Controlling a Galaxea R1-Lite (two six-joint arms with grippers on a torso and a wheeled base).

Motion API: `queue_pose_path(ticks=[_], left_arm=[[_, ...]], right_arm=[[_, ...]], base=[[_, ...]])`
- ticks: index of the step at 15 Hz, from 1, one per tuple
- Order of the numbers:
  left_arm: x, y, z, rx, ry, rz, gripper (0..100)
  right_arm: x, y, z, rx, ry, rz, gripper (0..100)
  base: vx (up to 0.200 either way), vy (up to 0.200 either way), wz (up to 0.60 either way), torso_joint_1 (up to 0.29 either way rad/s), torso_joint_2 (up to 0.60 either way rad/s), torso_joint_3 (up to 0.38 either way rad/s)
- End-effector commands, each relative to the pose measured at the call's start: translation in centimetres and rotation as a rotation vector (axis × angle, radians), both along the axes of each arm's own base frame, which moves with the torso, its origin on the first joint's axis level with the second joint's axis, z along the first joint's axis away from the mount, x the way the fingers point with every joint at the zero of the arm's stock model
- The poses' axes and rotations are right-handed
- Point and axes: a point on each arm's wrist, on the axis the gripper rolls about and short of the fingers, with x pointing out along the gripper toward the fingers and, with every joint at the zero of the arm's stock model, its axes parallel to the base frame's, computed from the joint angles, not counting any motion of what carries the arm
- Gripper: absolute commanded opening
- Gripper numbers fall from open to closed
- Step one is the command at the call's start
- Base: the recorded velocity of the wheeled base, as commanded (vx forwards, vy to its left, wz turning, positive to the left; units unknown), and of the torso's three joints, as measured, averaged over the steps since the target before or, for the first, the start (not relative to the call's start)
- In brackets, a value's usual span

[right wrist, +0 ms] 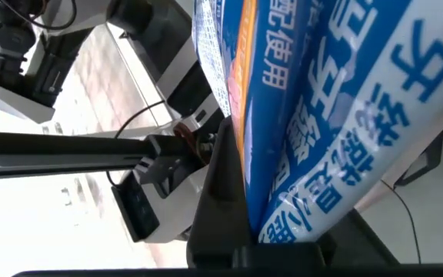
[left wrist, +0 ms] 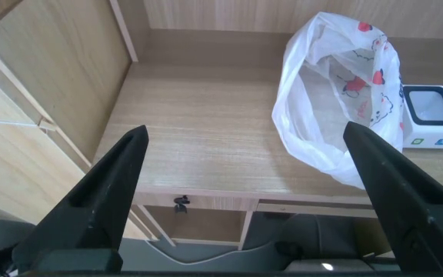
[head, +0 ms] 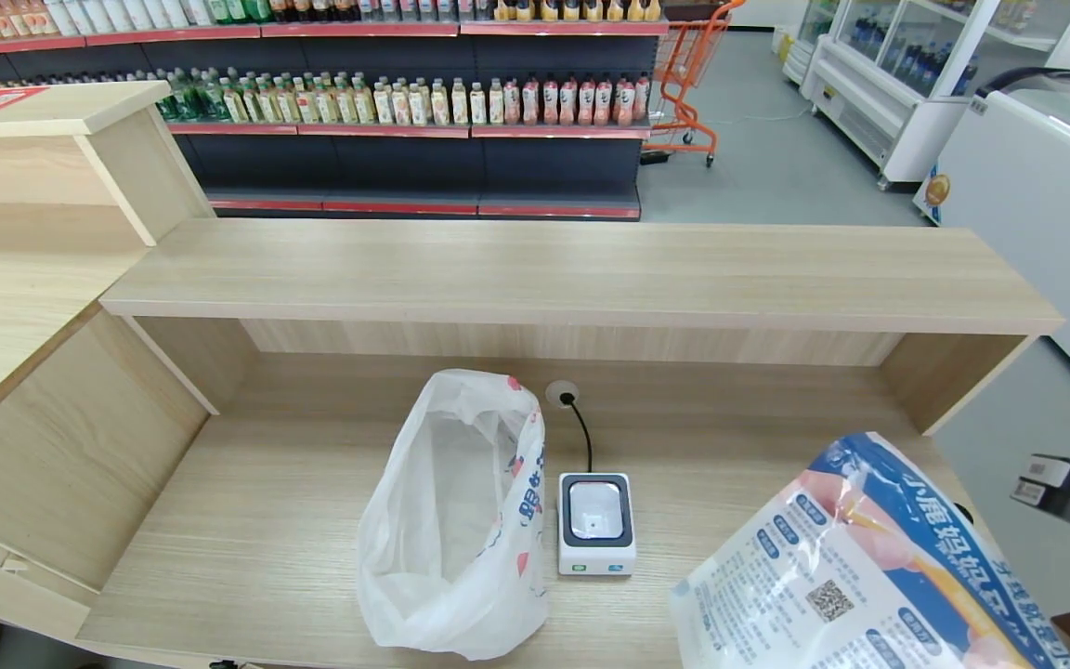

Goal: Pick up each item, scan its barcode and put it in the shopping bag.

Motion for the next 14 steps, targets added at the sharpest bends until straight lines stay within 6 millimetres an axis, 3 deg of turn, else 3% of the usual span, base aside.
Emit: queue_pose_path(ticks=[1, 14], left_arm=[[0.0, 0.0, 0.0, 0.0, -0.001, 0.0, 100], [0.0, 0.0, 0.0, 0.0, -0.001, 0.0, 100]], right_arm=[[-0.1, 0.0, 0.0, 0.002, -0.003, 0.001, 0], [0.8, 0.3, -0.7, -0.033, -0.026, -0.042, 0]], base=[[0.0, 0.0, 0.0, 0.0, 0.0, 0.0], [0.0, 0.0, 0.0, 0.0, 0.0, 0.0]])
